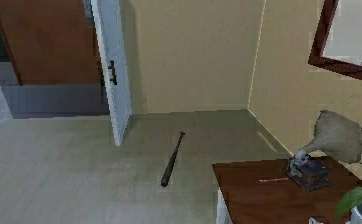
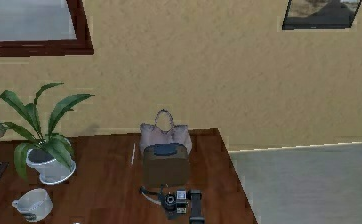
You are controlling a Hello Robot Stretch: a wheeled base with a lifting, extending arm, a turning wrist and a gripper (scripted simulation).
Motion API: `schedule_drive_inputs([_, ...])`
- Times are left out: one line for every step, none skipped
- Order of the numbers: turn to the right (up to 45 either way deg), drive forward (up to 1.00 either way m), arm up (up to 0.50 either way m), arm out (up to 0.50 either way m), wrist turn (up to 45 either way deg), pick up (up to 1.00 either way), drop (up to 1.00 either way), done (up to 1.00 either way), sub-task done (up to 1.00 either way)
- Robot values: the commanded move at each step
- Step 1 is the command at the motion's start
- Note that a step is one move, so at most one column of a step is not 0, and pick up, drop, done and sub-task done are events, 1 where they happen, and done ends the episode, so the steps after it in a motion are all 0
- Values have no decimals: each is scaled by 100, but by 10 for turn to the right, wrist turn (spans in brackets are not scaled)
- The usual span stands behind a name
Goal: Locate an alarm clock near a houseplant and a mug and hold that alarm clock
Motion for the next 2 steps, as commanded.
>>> schedule_drive_inputs([0, 0, 0, 0, 0, 100, 0, 0, 0])
schedule_drive_inputs([0, 0, 10, 0, 0, 0, 0, 0, 0])
